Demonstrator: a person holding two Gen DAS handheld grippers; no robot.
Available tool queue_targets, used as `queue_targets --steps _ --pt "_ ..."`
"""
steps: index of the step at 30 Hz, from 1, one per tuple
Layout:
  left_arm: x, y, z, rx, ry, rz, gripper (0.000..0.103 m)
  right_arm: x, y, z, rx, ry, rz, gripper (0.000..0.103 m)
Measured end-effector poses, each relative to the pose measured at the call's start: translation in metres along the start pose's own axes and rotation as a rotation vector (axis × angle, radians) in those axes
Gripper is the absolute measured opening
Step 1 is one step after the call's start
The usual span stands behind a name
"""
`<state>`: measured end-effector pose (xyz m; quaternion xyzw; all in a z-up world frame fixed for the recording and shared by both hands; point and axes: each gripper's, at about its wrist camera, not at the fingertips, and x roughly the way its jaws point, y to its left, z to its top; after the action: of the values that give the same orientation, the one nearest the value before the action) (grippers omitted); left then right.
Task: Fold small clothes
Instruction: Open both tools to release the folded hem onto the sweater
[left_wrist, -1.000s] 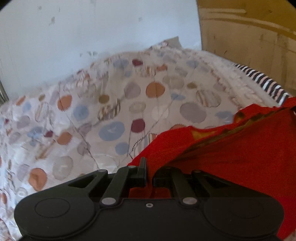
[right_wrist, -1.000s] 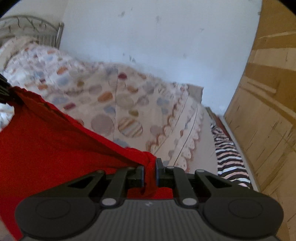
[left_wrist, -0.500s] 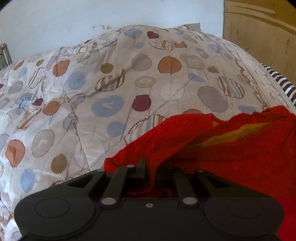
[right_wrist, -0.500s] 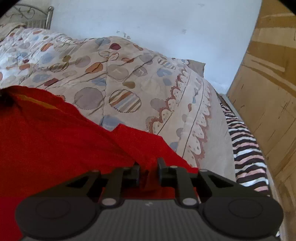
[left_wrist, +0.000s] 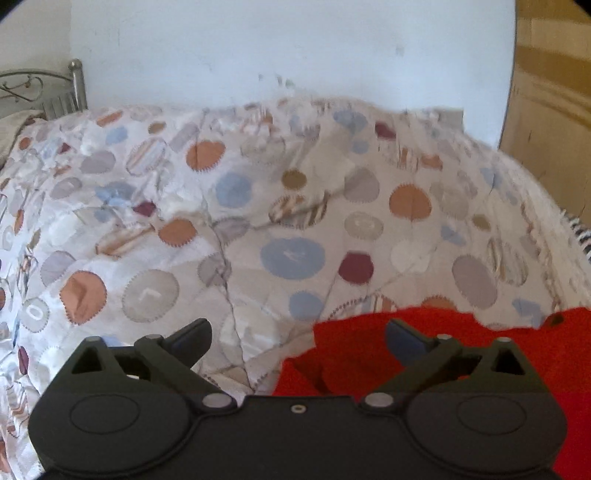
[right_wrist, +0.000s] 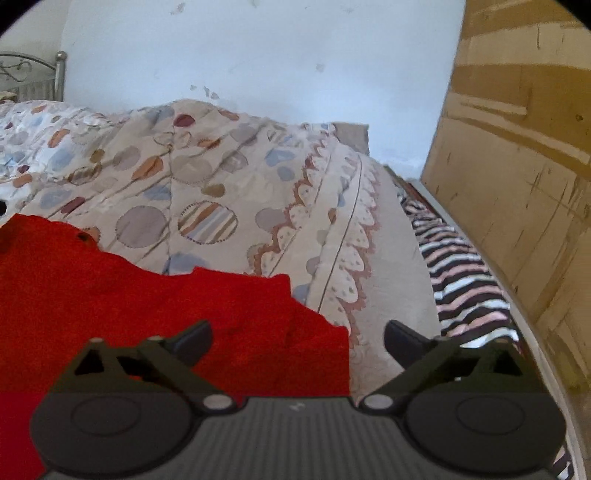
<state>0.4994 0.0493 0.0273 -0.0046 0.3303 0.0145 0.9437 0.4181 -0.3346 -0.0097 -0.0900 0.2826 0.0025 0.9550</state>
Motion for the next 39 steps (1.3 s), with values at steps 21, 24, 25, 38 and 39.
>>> queue_targets --steps 21,24,25,38,39 --pt "0.004 -0.016 -0.106 0.038 -0.129 0.129 0.102 -0.011 -0.008 -0.084 0.185 -0.044 -0.102 0.103" --pt "-0.010 -0.012 -0.096 0.035 -0.097 0.136 0.102 -0.019 -0.025 -0.077 0.294 0.030 -0.058 0.103" --pt "-0.016 -0.009 -0.095 0.028 -0.090 0.139 0.102 -0.027 -0.026 -0.075 0.314 0.028 -0.068 0.103" --pt "-0.101 0.028 -0.127 -0.075 0.001 0.154 0.102 -0.124 0.023 -0.074 0.186 -0.156 -0.056 0.103" --pt "-0.106 0.030 -0.131 -0.081 0.013 0.161 0.102 -0.127 0.029 -0.074 0.174 -0.164 -0.050 0.103"
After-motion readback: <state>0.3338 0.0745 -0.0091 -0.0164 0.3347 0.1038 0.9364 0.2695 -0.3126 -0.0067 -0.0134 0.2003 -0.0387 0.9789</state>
